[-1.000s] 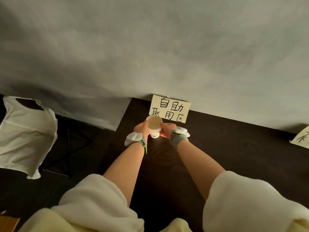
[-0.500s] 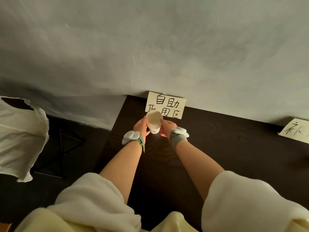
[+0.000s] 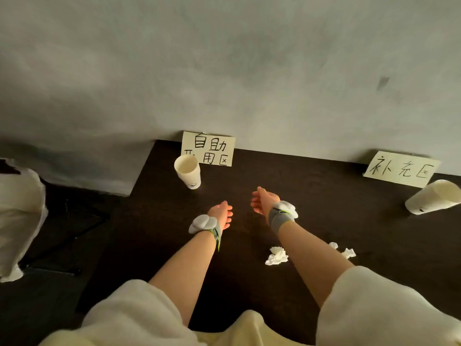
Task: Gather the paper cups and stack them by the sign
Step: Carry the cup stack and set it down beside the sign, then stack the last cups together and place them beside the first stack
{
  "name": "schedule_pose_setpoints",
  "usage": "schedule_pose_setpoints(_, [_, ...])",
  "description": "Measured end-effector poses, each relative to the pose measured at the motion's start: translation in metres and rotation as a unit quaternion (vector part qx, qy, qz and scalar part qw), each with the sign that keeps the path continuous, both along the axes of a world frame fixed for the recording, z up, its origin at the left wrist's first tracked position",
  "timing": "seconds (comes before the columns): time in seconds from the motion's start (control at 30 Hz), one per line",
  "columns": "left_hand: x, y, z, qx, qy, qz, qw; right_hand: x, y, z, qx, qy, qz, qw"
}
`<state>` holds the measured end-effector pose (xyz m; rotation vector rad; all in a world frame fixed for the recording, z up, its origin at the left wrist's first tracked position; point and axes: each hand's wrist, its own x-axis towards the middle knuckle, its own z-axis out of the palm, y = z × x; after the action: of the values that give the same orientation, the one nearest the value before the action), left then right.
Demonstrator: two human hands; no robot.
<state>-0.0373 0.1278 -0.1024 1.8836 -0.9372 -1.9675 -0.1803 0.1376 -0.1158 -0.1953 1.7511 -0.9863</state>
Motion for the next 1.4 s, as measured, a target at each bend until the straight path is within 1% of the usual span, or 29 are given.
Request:
schedule_pose_setpoints(0.13, [-0.08, 0.034, 0.015, -0.044, -0.028, -0.133, 0.99, -0.073, 0.057, 0.0, -0.006, 0.017, 0.024, 1.0])
schedule_pose_setpoints(0.2, [-0.124, 0.051, 0.028, -0.063, -0.034, -0.179, 0.981, -0.116, 0.089, 0.003, -0.01, 0.031, 0.033, 0.999])
schedule_pose_setpoints(0.3, [-0.178, 0.066, 0.035, -0.084, -0.033, -0.218, 0.972, -0.165, 0.124, 0.009, -0.02, 0.062, 0.078, 0.995])
schedule_pose_setpoints(0.4, [-0.262, 0.097, 0.04, -0.103, -0.027, -0.268, 0.958, -0.248, 0.168, 0.013, -0.016, 0.086, 0.082, 0.993])
schedule_pose_setpoints(0.43, [-0.271, 0.098, 0.041, -0.108, -0.023, -0.268, 0.957, -0.26, 0.172, 0.014, -0.008, 0.092, 0.084, 0.992])
schedule_pose_setpoints(0.5, [-0.298, 0.103, 0.043, -0.116, -0.02, -0.287, 0.951, -0.292, 0.187, 0.019, 0.003, 0.098, 0.069, 0.993])
schedule_pose_setpoints(0.57, [-0.356, 0.116, 0.049, -0.13, -0.032, -0.344, 0.929, -0.353, 0.214, 0.024, 0.021, 0.11, 0.013, 0.994])
schedule_pose_setpoints(0.6, [-0.363, 0.114, 0.051, -0.14, -0.037, -0.359, 0.922, -0.364, 0.219, 0.023, 0.031, 0.119, -0.003, 0.992])
schedule_pose_setpoints(0.67, [-0.401, 0.112, 0.057, -0.156, -0.043, -0.388, 0.907, -0.403, 0.235, 0.025, 0.042, 0.127, -0.061, 0.989])
schedule_pose_setpoints(0.73, [-0.431, 0.108, 0.06, -0.159, -0.042, -0.408, 0.898, -0.433, 0.241, 0.025, 0.048, 0.108, -0.098, 0.988])
schedule_pose_setpoints(0.77, [-0.447, 0.108, 0.061, -0.152, -0.039, -0.413, 0.897, -0.446, 0.24, 0.027, 0.052, 0.084, -0.105, 0.989])
schedule_pose_setpoints(0.83, [-0.48, 0.105, 0.059, -0.129, -0.034, -0.415, 0.9, -0.468, 0.232, 0.032, 0.047, 0.033, -0.121, 0.991])
schedule_pose_setpoints(0.93, [-0.502, 0.103, 0.053, -0.079, -0.015, -0.395, 0.915, -0.476, 0.214, 0.035, 0.03, 0.011, -0.112, 0.993])
schedule_pose_setpoints(1.0, [-0.516, 0.104, 0.045, -0.049, -0.005, -0.391, 0.919, -0.481, 0.203, 0.03, 0.024, -0.008, -0.109, 0.994])
schedule_pose_setpoints(1.1, [-0.52, 0.108, 0.035, -0.03, 0.017, -0.37, 0.928, -0.476, 0.194, 0.025, 0.011, -0.029, -0.132, 0.991])
schedule_pose_setpoints(1.2, [-0.51, 0.104, 0.024, -0.03, 0.047, -0.303, 0.951, -0.467, 0.186, 0.02, -0.01, -0.025, -0.163, 0.986])
schedule_pose_setpoints(1.3, [-0.479, 0.09, 0.017, -0.03, 0.078, -0.25, 0.965, -0.443, 0.177, 0.022, -0.025, -0.019, -0.141, 0.99])
schedule_pose_setpoints(1.4, [-0.437, 0.077, 0.026, -0.021, 0.116, -0.169, 0.979, -0.409, 0.159, 0.033, -0.049, -0.019, -0.117, 0.992])
